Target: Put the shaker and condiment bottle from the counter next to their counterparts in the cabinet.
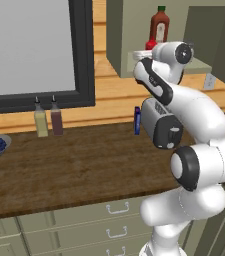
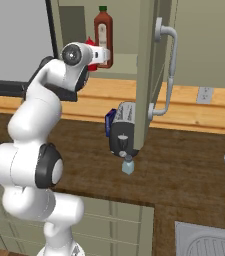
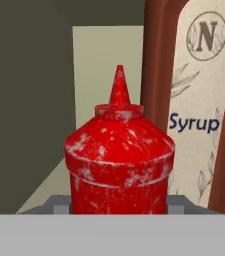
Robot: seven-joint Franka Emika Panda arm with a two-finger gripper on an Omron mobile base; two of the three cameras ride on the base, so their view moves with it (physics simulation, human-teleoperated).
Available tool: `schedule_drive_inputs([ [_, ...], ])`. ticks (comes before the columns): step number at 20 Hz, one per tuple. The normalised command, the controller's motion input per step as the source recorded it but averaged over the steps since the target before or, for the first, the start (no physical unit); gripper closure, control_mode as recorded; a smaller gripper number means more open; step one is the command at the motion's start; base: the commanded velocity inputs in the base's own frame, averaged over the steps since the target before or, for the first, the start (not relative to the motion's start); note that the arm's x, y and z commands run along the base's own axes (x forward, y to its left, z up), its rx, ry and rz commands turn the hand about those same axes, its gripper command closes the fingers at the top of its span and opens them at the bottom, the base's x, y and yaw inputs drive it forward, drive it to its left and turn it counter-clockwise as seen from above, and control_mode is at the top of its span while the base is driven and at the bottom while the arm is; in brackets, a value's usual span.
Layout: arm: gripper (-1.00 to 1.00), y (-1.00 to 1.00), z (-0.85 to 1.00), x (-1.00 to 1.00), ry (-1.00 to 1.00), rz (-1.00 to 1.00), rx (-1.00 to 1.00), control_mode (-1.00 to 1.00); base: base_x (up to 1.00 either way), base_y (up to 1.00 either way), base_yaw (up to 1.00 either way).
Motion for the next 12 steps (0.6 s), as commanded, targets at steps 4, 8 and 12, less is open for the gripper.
schedule_drive_inputs([
  [4,1.0,-0.03,-0.28,0.33,0.0,0.06,0.03,-1.0,0.0,0.0,0.0],
  [8,1.0,-0.07,-0.24,0.26,0.0,0.05,0.01,-1.0,0.0,0.0,0.0],
  [12,-1.0,-0.09,-0.25,0.03,0.0,0.02,0.0,-1.0,0.0,0.0,0.0],
])
